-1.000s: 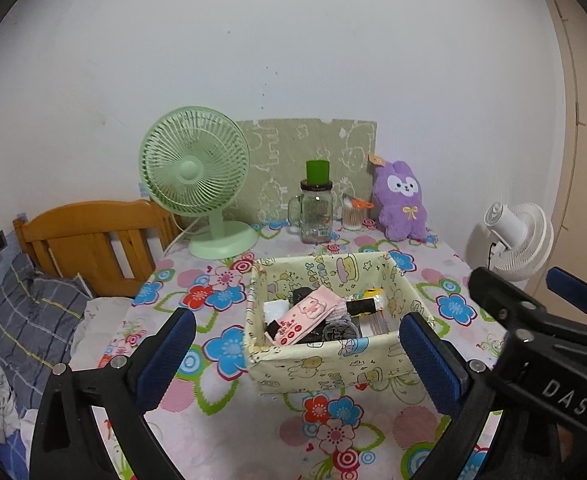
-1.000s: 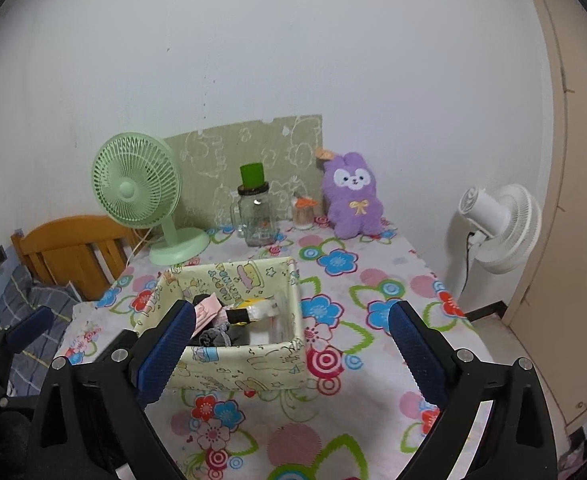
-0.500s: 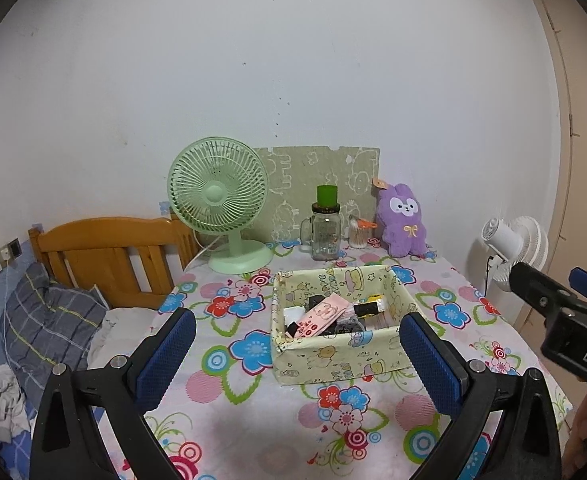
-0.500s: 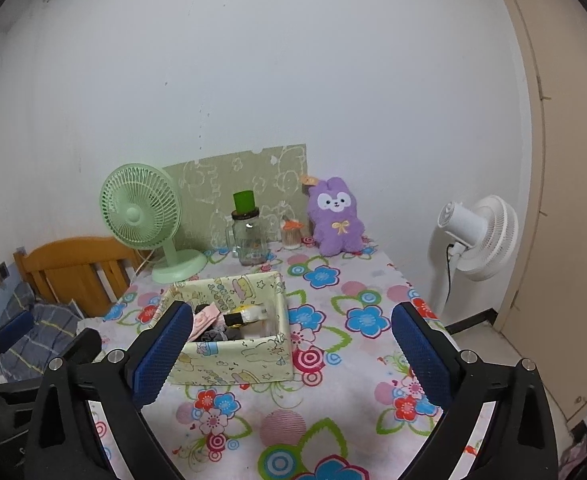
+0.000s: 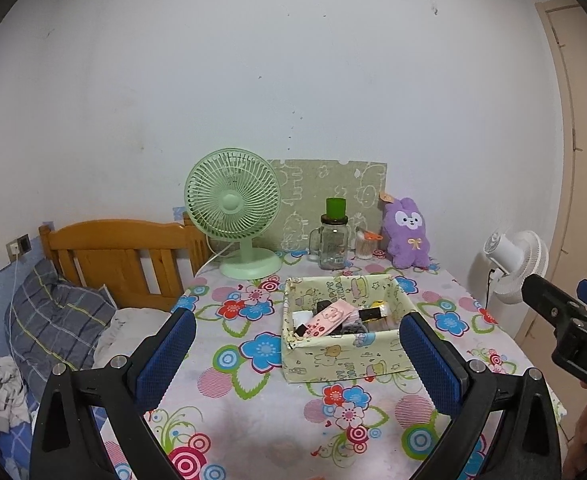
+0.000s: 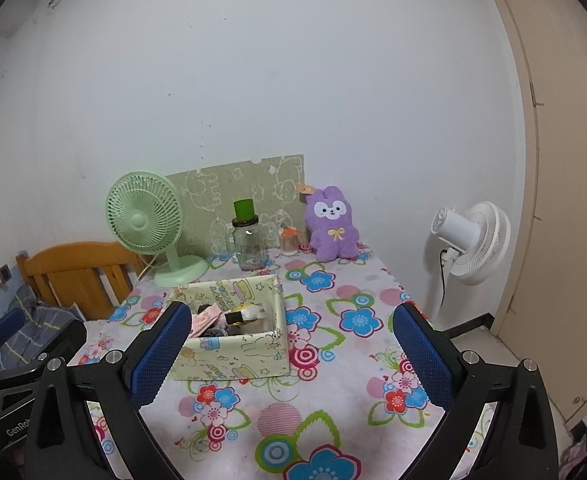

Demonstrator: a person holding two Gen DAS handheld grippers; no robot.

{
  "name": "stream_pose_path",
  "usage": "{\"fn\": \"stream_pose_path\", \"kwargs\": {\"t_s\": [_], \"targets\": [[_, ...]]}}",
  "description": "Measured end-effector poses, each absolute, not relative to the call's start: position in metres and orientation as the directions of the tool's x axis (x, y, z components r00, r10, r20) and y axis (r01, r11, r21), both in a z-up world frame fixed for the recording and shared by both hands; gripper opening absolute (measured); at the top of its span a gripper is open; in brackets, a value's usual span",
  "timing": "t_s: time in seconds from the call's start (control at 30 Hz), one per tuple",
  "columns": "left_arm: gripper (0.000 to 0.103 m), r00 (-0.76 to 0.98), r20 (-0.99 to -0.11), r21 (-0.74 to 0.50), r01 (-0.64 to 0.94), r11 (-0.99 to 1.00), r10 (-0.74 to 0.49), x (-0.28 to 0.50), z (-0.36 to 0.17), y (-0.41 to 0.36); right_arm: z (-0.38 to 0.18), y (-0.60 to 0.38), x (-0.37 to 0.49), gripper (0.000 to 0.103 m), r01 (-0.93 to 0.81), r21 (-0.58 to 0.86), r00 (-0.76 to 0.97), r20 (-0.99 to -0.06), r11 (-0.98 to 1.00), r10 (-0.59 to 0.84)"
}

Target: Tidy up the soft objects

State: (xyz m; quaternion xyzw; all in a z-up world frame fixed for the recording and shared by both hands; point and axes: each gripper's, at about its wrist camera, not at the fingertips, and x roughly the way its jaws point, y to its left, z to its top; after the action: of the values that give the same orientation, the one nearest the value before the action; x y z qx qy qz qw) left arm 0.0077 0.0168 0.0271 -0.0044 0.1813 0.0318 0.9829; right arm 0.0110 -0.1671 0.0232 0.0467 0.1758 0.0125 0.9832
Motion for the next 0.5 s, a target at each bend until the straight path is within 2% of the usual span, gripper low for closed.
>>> {"fn": "stream_pose_path", "kwargs": {"t_s": [0.5], "targets": [[0.103, 0.942, -0.334, -0.022, -0.052, 0.998, 0.041, -0.006, 0.031, 0.016, 0.026, -0.165, -0.002, 0.102, -0.021, 0.084, 0.939, -0.339, 0.996, 0.048]]}}
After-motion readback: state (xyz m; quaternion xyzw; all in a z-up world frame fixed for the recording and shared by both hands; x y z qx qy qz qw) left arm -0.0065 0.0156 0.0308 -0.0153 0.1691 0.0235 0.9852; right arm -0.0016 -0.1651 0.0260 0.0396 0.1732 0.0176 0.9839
